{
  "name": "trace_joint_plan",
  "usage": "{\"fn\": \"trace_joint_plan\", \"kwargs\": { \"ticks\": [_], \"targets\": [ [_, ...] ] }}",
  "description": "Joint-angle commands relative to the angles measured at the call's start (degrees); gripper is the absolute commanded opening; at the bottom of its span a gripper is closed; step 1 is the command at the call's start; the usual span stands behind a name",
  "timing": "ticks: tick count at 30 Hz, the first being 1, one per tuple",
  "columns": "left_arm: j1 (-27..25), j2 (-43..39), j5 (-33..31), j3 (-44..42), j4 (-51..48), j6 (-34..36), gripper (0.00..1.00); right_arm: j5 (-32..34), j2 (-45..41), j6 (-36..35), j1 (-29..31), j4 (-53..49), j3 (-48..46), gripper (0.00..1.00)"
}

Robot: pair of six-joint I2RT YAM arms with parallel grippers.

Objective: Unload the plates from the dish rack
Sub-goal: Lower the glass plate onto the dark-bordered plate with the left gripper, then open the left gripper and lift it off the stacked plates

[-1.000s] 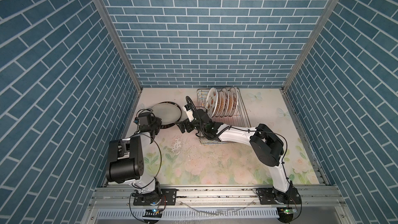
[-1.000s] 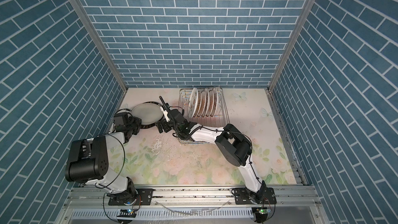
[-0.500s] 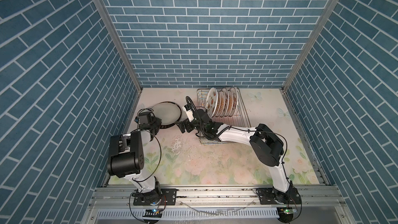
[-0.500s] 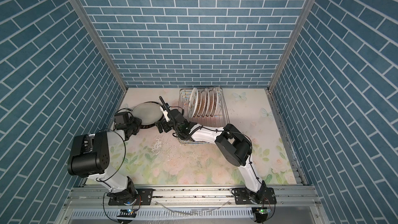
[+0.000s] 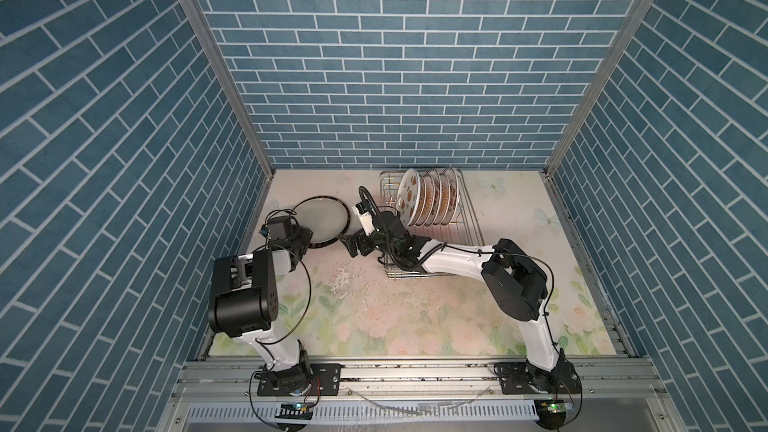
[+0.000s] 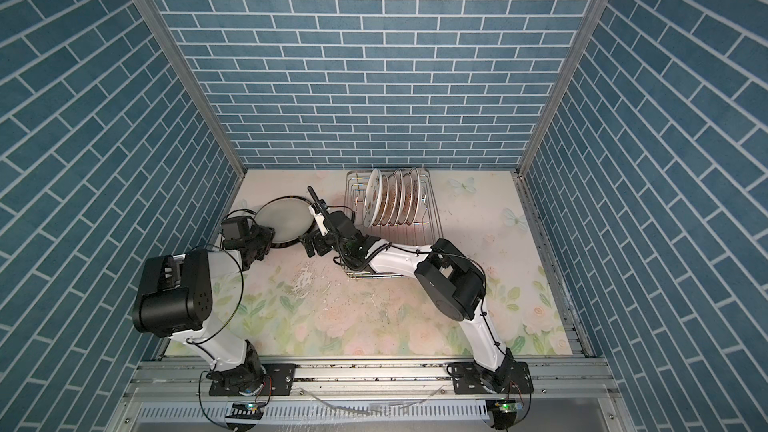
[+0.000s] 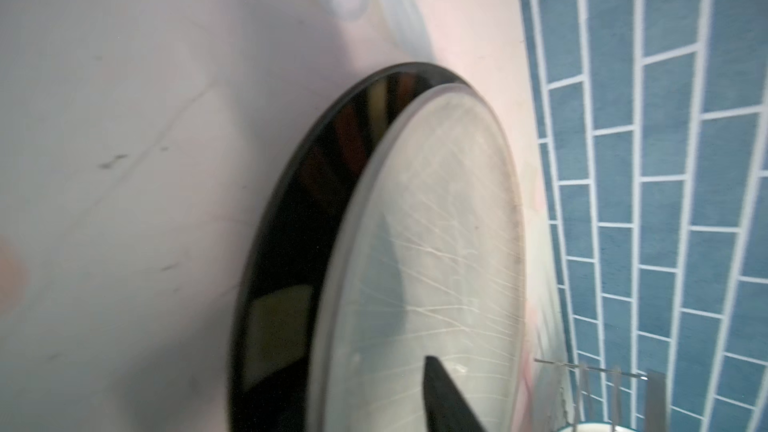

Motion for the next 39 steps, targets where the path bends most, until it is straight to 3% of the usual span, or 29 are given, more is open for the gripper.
{"fn": "trace_joint_plan", "kwargs": {
  "ticks": [1, 20, 39],
  "targets": [
    [0.5, 0.1, -1.7, 0.7, -1.6, 2.0, 0.49, -0.3, -1.1, -1.7, 0.4, 1.3, -1.2, 0.99],
    [0.3, -1.6, -8.7, 3.0, -9.9, 5.1, 0.47, -0.3, -0.9, -2.4, 0.5, 0.5, -0.4, 0.99],
    [0.3, -5.0, -12.8, 1.4, -12.1, 5.6, 0.49, -0.4, -1.2, -2.8, 0.5, 0.8, -1.1, 0.99]
  ]
}}
